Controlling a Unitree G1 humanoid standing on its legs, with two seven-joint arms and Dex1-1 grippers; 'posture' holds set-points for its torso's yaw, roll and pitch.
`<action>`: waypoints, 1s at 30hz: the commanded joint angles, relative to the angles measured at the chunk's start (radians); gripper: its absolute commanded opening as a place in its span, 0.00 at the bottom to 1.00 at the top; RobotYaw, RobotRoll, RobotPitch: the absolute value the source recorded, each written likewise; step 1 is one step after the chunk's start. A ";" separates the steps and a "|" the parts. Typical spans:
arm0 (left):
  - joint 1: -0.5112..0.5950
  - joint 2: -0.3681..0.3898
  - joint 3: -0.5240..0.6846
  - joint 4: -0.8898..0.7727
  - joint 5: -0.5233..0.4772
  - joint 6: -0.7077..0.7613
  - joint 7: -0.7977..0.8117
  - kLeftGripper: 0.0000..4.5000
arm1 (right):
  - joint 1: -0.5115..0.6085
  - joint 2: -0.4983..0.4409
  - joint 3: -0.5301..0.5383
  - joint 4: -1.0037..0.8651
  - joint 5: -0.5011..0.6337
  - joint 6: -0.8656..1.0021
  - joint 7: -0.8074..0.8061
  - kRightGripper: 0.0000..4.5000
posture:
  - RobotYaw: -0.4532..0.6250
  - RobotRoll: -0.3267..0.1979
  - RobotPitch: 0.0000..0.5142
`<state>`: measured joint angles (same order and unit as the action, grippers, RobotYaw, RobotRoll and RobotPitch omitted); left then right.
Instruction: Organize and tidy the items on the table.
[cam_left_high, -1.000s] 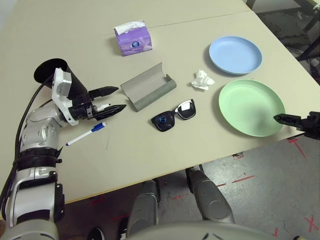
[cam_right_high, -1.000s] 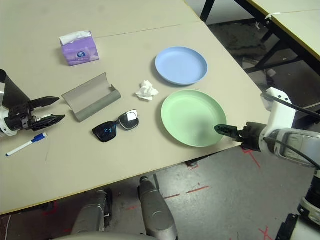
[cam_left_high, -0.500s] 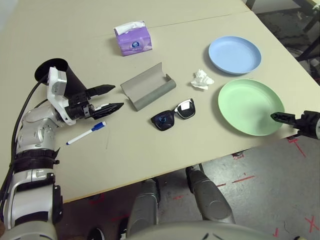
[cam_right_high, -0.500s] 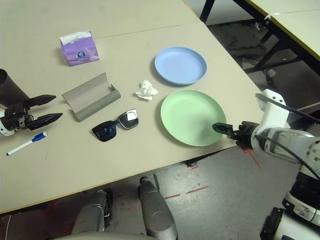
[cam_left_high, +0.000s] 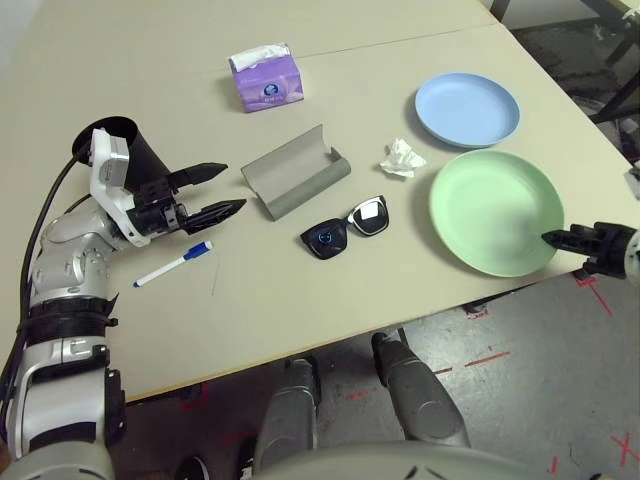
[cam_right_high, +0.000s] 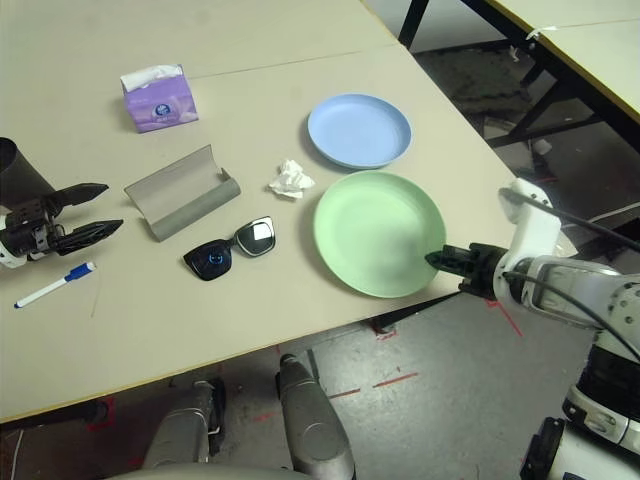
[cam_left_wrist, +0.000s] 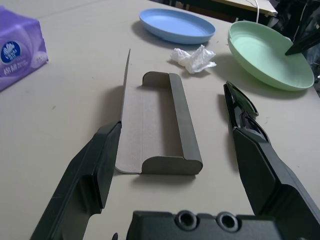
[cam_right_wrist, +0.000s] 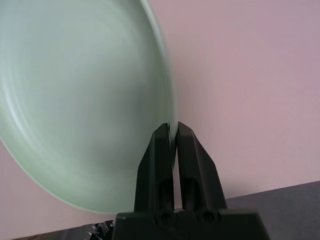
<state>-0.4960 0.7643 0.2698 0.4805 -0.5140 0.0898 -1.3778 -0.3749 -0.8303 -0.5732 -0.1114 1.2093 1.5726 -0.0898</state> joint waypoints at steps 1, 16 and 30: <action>0.005 0.005 0.008 -0.007 -0.001 -0.006 -0.001 1.00 | 0.039 -0.019 0.034 0.005 0.020 0.042 -0.011 0.00 | 0.17 0.62 0.45; 0.024 -0.006 0.006 -0.001 0.001 -0.012 0.004 1.00 | -0.213 -0.257 0.215 0.306 0.314 0.042 -0.023 0.00 | 0.17 0.62 0.46; 0.053 -0.011 0.019 -0.073 -0.022 0.015 0.021 1.00 | -0.813 -0.105 0.443 0.776 -0.118 -0.020 0.052 0.00 | 0.19 0.62 0.47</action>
<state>-0.4546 0.7466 0.2789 0.4268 -0.5323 0.0941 -1.3600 -1.1686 -0.9415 -0.1418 0.6283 1.1625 1.5568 -0.0656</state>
